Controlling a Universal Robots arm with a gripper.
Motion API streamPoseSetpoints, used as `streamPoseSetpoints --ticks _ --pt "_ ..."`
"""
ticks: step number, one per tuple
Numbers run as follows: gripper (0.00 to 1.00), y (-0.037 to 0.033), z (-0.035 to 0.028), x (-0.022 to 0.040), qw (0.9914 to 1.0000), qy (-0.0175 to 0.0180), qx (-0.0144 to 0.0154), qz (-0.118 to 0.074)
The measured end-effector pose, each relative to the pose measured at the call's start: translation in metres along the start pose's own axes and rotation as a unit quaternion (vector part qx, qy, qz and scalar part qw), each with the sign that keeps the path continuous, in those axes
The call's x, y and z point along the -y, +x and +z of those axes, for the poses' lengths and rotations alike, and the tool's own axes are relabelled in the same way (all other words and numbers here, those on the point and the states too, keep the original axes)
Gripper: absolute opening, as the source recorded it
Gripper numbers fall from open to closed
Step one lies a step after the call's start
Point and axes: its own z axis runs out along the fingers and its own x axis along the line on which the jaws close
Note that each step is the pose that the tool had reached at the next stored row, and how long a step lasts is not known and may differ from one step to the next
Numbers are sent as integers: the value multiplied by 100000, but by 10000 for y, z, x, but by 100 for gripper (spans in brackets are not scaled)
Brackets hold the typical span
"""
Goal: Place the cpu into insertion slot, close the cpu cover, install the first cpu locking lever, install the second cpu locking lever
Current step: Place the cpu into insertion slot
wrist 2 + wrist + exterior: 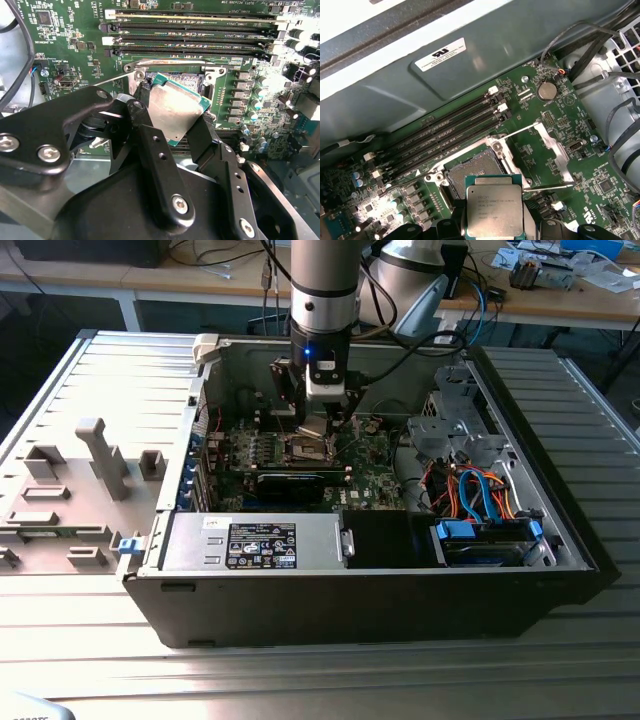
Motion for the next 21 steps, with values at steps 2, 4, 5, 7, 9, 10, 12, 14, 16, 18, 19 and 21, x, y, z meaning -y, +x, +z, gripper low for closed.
streamPoseSetpoints --ticks 2,4,5,7,9,10,12,14,16,18,19,21 --pt "54 0 1 0 100000 2 5 190" --pt "54 0 1 0 100000 -1 4 293" --pt "54 0 2 0 99999 -1 7 362" --pt "54 0 2 0 99999 3 8 460" --pt "54 0 2 0 99998 2 9 555" --pt "54 0 2 0 99998 2 13 599" --pt "54 0 3 0 99997 0 16 741" --pt "54 0 3 0 99997 4 15 823" --pt "54 0 3 0 99996 5 19 881" --pt "54 0 4 0 99996 5 19 927" --pt "54 0 4 0 99995 6 19 955" --pt "54 0 4 0 99995 5 19 1007"
